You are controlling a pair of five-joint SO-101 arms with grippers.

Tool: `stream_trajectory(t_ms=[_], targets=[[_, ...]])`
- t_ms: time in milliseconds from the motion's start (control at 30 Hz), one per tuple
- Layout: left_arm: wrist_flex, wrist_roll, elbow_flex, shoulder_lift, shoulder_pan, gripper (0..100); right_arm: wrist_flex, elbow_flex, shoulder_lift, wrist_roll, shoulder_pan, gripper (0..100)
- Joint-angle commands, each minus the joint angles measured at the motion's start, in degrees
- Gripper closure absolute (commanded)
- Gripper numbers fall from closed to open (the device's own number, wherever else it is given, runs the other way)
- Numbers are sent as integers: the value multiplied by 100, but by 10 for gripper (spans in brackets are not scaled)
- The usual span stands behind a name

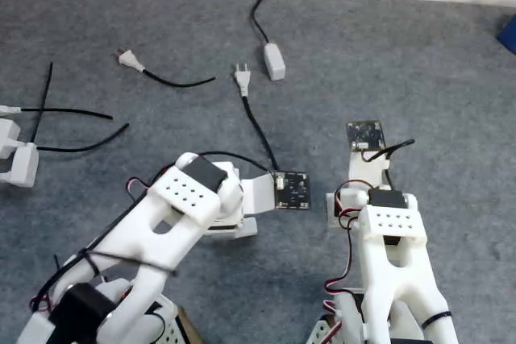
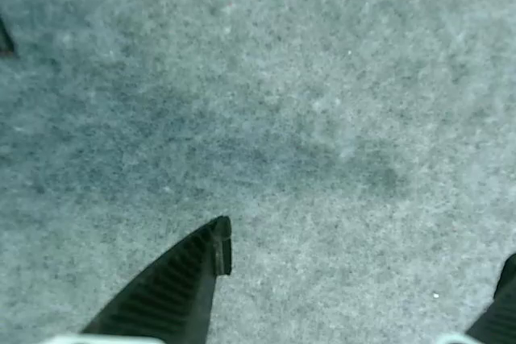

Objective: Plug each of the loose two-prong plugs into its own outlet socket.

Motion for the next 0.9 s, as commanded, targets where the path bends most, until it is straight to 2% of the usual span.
stream_trajectory(t_ms=[0,333,400,867], targets=[[-167,35,-31,259,57,809,-145,-13,-57,141,-57,523],[-501,-9,-84,391,-189,807,-145,-13,-57,141,-57,523],[-536,-202,-84,391,-295,807,-145,-13,-57,141,-57,523],[-571,-879,-822,409,-1578,807,-145,-13,-57,141,-57,523]])
